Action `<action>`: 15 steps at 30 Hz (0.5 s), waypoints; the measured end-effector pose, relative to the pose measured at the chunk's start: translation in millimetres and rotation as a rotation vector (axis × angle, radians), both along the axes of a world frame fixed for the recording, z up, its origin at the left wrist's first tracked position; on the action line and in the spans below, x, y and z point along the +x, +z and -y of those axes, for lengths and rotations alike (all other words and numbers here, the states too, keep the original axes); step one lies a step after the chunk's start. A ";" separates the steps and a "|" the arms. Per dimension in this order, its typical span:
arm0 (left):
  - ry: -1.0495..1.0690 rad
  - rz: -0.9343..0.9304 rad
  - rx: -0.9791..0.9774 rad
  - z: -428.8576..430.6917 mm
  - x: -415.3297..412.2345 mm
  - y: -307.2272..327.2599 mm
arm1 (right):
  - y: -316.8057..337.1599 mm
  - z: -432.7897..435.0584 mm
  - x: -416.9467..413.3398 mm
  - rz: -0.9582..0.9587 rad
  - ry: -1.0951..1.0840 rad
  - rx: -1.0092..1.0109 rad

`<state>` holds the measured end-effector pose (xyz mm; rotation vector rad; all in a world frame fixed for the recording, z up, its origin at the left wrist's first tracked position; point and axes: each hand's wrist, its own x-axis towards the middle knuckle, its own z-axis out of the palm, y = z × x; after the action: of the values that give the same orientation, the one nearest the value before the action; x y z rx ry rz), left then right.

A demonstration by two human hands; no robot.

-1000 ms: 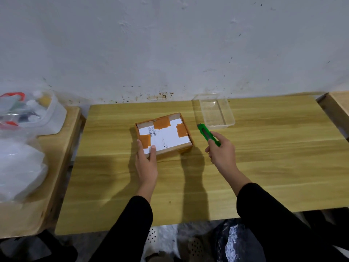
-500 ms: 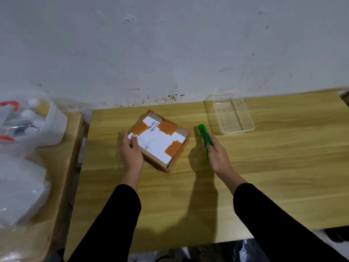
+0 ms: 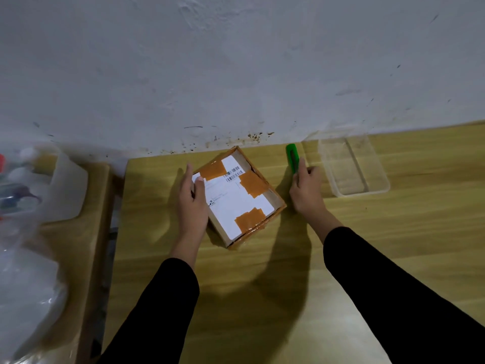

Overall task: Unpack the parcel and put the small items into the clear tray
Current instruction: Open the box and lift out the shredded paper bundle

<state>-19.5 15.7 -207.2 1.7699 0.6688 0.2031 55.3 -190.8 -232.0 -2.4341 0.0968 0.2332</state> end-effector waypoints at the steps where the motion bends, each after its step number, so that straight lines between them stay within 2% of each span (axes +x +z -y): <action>1: 0.001 0.006 -0.005 0.4 0.0 0.6 | -1.0 -1.5 3.4 0.001 -0.011 -0.027; 7: 0.000 0.030 -0.050 -1.7 0.2 -2.8 | -1.1 -4.7 18.1 0.032 -0.005 -0.212; 15: 0.015 0.040 -0.037 1.4 -1.0 -0.2 | 13.8 -0.5 18.9 0.002 0.039 -0.148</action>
<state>-20.5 14.4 -207.4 1.7213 0.6533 0.2338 74.2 -190.3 -218.1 -2.5854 0.0677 0.2485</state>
